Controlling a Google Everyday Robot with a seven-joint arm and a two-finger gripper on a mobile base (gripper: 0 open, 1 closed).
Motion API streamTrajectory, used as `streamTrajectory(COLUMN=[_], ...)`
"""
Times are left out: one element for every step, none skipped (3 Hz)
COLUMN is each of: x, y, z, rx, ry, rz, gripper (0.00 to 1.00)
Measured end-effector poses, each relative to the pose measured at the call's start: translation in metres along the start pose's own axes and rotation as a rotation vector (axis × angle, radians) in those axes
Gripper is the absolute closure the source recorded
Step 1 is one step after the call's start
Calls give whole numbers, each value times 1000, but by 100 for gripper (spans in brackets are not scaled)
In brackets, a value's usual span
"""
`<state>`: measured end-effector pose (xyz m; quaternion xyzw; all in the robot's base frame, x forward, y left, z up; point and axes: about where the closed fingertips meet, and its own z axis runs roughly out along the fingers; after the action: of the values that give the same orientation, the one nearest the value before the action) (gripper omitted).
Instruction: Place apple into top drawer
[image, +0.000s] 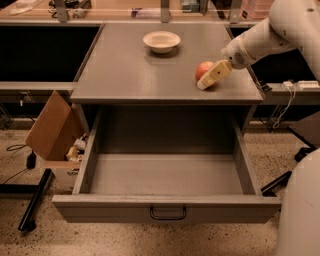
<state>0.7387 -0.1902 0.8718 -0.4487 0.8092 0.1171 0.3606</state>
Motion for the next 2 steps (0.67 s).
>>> streamTrajectory(x=[8,8], y=[-4,-4], z=[12,13], rx=[-1,-2], ry=[17,16], rz=[19,18], gripper=[19,42])
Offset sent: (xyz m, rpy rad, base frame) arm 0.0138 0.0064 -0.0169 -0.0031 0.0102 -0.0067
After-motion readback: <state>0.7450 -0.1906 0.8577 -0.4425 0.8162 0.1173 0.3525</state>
